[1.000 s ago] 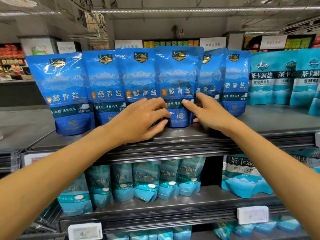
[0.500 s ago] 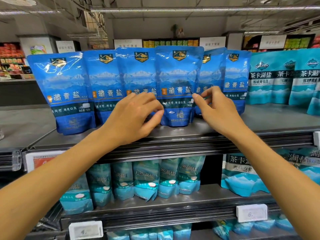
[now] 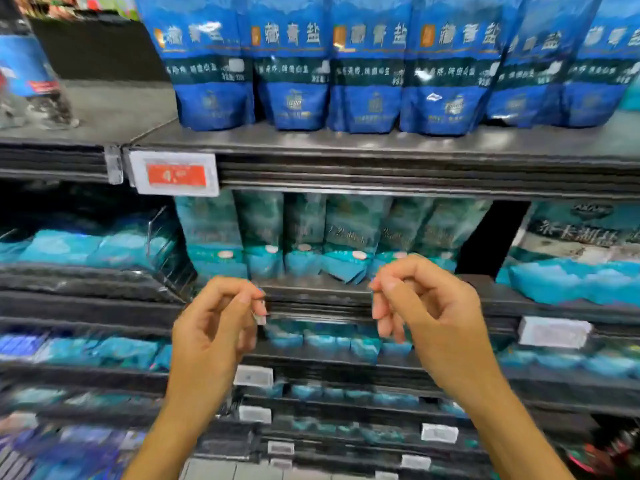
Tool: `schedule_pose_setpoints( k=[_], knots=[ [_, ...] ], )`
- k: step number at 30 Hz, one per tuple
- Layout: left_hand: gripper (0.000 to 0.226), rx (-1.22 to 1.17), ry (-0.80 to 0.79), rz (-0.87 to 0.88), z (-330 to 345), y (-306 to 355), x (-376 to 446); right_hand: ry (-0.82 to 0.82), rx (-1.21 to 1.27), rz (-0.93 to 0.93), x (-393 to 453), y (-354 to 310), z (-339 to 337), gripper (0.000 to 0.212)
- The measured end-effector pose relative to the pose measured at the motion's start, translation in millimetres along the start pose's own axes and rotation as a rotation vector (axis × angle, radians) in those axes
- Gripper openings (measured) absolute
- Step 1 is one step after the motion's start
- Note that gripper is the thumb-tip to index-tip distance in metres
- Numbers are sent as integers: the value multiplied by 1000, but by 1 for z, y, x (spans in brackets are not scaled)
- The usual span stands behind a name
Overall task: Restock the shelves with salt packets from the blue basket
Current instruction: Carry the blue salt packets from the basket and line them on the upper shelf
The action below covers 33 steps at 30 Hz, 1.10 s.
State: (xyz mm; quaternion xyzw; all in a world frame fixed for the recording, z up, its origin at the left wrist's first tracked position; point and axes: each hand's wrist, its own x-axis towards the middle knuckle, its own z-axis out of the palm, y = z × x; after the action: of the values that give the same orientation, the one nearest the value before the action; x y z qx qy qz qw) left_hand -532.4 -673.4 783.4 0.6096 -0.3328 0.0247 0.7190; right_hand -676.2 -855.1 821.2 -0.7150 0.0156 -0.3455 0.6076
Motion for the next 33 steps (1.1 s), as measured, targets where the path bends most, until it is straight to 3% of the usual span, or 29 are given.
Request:
schedule_pose_setpoints(
  k=[4,7,12,20,28,33],
  knots=[
    [29,86,139,-256,-49,-52,-86,-78,110,241,-55,52,38,17],
    [19,112,271,-424,-81,-66,-152,-189,132,412,-102,89,61,15],
    [28,240,477,-577,-115,-73,-238,-428,50,635,-175,143,77,19],
    [34,341,863,-819,-136,-39,-378,-879,-4,777,-240,172,133,36],
    [26,368,1265,-959,-173,-2,-471,-1028,53,747,-247,163,278,31],
    [24,365,1394,-1050,-246,-6,-511,-1097,51,738,-249,174,389,23]
  ],
)
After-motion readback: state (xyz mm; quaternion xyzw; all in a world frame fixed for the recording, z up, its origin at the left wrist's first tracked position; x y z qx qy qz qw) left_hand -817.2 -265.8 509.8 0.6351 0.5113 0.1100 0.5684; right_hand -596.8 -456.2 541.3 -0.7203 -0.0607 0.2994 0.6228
